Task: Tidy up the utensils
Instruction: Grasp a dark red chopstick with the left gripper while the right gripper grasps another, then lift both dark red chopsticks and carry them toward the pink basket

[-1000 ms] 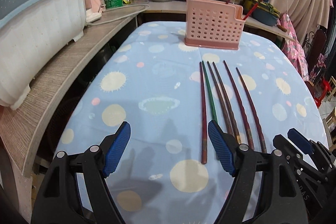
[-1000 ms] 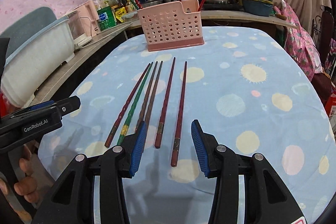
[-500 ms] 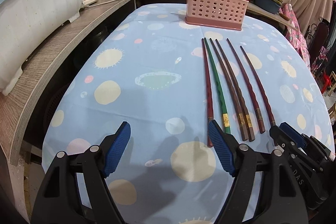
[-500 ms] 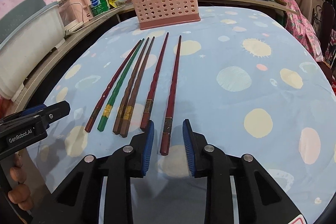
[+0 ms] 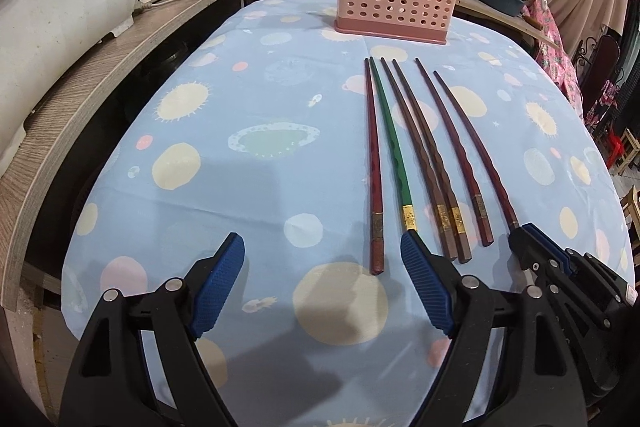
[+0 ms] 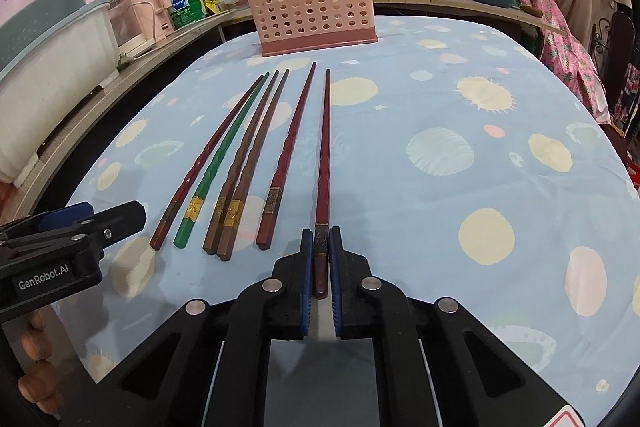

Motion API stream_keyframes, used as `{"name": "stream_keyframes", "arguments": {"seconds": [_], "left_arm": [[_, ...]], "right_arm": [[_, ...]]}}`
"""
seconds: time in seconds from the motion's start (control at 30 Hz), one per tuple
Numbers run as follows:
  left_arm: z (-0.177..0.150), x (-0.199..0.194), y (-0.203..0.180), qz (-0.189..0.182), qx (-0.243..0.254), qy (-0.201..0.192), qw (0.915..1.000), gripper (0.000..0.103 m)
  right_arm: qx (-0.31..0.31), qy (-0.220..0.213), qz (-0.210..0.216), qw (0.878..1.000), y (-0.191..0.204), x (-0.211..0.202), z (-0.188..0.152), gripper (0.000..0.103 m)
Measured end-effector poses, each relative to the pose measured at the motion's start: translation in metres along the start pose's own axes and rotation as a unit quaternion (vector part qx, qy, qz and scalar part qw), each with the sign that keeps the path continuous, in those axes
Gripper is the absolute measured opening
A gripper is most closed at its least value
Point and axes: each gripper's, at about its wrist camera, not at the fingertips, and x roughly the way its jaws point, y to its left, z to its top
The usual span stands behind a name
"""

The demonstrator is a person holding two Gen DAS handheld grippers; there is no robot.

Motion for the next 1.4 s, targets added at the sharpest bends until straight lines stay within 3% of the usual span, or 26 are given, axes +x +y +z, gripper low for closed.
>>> {"name": "stream_keyframes", "arguments": {"seconds": [0.23,0.4,0.53,0.6,0.73,0.97,1.4], "left_arm": [[0.0,0.014,-0.007,0.005,0.003,0.007,1.0,0.075],[-0.001,0.022,-0.006,-0.001,0.001,0.02,0.9998,0.059],[-0.002,0.024,-0.008,0.006,0.012,0.017,0.9998,0.053],[-0.002,0.023,-0.009,0.003,0.015,0.016,0.9997,0.044],[0.0,0.022,-0.007,-0.004,0.015,0.019,0.9997,0.01],[0.002,0.013,-0.001,-0.018,0.003,0.023,0.9996,0.007],[0.023,-0.044,0.011,-0.021,-0.011,-0.032,0.9992,0.007]], "right_arm": [[0.002,-0.002,0.002,1.0,0.0,0.0,-0.001,0.008],[0.003,-0.002,0.003,1.0,-0.001,-0.001,-0.001,0.008],[0.002,-0.003,0.003,1.0,-0.001,-0.001,-0.001,0.008],[0.003,-0.004,0.004,1.0,-0.001,-0.001,-0.001,0.008],[0.004,-0.003,0.005,1.0,-0.001,-0.001,-0.001,0.008],[0.013,-0.007,0.009,1.0,-0.003,-0.01,0.003,0.007],[0.028,-0.077,0.031,0.996,-0.006,-0.061,0.036,0.007]]}}
